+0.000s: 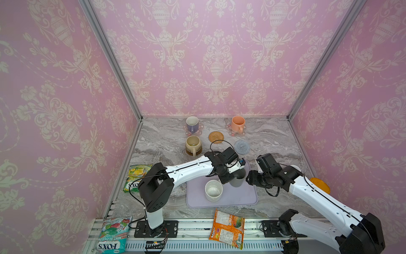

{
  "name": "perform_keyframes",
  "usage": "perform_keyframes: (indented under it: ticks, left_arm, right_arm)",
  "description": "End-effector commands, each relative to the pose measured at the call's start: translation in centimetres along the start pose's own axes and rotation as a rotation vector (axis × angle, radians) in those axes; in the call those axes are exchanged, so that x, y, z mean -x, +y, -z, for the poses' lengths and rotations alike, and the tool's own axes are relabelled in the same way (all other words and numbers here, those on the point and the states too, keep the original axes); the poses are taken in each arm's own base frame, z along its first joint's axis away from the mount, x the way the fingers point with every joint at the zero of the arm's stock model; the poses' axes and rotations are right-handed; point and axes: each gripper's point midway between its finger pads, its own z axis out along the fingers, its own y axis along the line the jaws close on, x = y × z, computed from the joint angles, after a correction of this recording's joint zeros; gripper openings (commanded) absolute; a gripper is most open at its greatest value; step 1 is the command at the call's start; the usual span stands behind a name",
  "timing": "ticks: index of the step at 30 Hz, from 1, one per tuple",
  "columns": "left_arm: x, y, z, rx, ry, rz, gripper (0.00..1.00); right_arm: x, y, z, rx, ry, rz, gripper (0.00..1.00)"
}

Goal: Place cups on coasters
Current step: Move the cup to the tray.

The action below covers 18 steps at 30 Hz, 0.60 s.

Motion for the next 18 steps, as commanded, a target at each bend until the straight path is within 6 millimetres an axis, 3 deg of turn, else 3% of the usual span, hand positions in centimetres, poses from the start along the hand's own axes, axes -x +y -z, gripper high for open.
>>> perform_keyframes:
  ticks: [1,5,11,18]
  left_arm:
    - [0.7,0.8,0.0,-0.024,-0.020,-0.038,0.24]
    - [0.3,0.8,0.2,-0.039,-0.014,-0.067,0.35]
    - [0.3,2.0,1.7,0.024,-0.046,-0.021,0.42]
    - [0.3,0.6,3.6,-0.033,-0.070,0.078,0.37]
  right_arm:
    - [1.1,0.5,0.5,0.009,-0.026,0.019,0.64]
    - [1.5,0.4,1.1,0.009,-0.040,0.020,0.64]
    - [2.1,-0.2,2.2,-0.008,-0.074,0.034,0.64]
    - [3.9,-0.2,3.0,-0.024,-0.112,0.058,0.64]
